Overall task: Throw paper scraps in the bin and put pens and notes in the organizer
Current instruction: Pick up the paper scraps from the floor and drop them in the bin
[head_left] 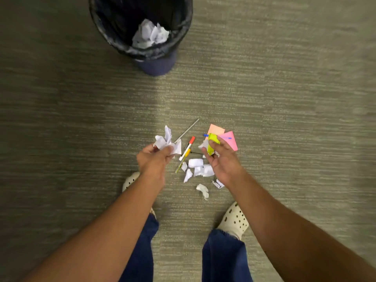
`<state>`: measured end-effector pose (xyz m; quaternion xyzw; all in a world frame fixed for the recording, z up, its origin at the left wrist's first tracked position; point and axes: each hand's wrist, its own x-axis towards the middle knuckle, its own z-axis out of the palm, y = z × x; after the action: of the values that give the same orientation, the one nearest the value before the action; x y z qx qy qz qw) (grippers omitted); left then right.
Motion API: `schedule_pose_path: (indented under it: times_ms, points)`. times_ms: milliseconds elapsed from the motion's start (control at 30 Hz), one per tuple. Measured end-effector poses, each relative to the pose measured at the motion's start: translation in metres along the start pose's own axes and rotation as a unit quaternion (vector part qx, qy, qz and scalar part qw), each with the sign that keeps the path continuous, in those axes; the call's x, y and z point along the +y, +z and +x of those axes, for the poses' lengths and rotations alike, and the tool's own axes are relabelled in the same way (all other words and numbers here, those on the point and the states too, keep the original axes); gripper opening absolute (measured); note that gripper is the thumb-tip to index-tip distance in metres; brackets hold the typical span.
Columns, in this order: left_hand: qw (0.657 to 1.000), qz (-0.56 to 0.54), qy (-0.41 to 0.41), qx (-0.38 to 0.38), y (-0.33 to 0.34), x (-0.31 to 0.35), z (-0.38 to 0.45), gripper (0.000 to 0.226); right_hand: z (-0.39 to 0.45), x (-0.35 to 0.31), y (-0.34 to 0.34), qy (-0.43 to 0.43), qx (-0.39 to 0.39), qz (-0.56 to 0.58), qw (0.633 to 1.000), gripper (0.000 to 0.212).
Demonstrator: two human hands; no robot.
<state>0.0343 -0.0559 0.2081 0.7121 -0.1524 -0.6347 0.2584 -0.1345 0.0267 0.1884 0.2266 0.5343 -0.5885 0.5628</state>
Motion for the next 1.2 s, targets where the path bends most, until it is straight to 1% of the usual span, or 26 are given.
schedule_pose_path:
  times_ms: [67,133,267,400,500,533,600,667,767,933,1067,1200]
  points:
    - [0.999,-0.033,0.009,-0.01,-0.004,0.039,-0.008,0.033,-0.012,-0.006,0.037,0.007,-0.012,-0.003,1.0,0.024]
    - [0.998,-0.053,0.017,-0.011,-0.004,0.081,-0.011,0.031,-0.02,-0.016,0.076,0.01,-0.02,-0.01,1.0,0.028]
    - [0.995,-0.094,0.028,-0.006,0.009,0.164,-0.006,0.038,-0.026,-0.049,0.158,-0.02,-0.023,-0.017,0.999,0.032]
    - [0.995,-0.098,0.032,0.007,0.033,0.235,0.01,0.041,-0.02,-0.088,0.233,-0.043,-0.043,-0.048,0.997,0.024]
    - [0.996,-0.09,0.024,0.006,0.052,0.273,0.028,0.035,-0.007,-0.11,0.277,-0.064,-0.032,-0.097,0.993,0.035]
    - [0.996,-0.08,0.021,-0.013,0.058,0.284,0.033,0.033,-0.002,-0.117,0.289,-0.068,-0.029,-0.114,0.991,0.039]
    - [0.996,-0.051,0.013,-0.073,0.072,0.305,0.042,0.039,0.005,-0.132,0.309,-0.064,-0.04,-0.139,0.987,0.045]
    - [0.992,-0.048,0.003,-0.118,0.083,0.324,0.048,0.043,0.009,-0.146,0.323,-0.051,-0.058,-0.162,0.984,0.05]
    - [0.987,-0.057,-0.025,-0.148,0.09,0.343,0.053,0.051,0.015,-0.164,0.33,-0.038,-0.067,-0.187,0.979,0.058]
    - [0.985,-0.07,-0.031,-0.153,0.081,0.339,0.053,0.051,0.017,-0.182,0.307,-0.04,-0.08,-0.184,0.979,0.054]
    - [0.988,-0.053,-0.024,-0.141,0.068,0.308,0.041,0.049,0.019,-0.176,0.264,-0.037,-0.086,-0.19,0.977,0.043]
    - [0.99,0.018,-0.028,-0.134,0.049,0.25,0.031,0.04,0.023,-0.154,0.195,-0.017,-0.052,-0.201,0.978,0.034]
